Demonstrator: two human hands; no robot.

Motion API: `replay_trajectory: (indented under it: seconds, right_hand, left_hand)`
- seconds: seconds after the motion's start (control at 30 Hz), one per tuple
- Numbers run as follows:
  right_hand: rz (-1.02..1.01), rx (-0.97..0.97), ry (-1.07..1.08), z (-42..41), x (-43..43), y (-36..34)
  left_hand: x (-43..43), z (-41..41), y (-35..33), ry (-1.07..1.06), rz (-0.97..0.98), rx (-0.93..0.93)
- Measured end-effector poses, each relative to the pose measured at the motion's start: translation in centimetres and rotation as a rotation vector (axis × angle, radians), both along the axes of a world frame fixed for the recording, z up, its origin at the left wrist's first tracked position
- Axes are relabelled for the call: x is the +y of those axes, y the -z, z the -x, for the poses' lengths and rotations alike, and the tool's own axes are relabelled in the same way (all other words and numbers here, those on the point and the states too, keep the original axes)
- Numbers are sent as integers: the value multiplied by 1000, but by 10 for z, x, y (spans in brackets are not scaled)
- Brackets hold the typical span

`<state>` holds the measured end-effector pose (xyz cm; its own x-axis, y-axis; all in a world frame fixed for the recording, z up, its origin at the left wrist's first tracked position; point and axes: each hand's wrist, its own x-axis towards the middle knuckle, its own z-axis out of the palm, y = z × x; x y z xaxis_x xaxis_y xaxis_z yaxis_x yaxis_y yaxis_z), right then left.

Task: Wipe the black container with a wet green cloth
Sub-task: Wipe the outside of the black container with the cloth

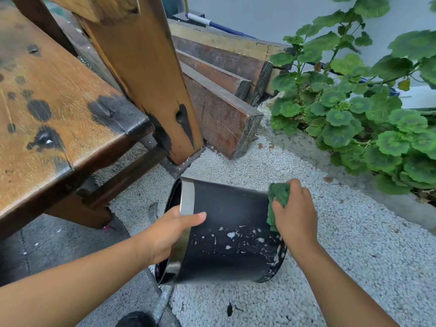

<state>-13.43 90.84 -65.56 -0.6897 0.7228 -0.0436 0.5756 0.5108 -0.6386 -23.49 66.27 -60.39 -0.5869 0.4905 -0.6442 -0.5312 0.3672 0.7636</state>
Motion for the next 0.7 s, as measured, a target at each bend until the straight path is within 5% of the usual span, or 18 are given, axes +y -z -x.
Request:
replay_trajectory:
  seconds: [0.33, 0.7]
  right_hand:
    - [156, 315, -128, 8, -46, -45]
    - [162, 258, -393, -1, -125, -52]
  left_hand:
    - [10, 9, -15, -198, 52, 17]
    - [38, -4, -9, -254, 17, 17]
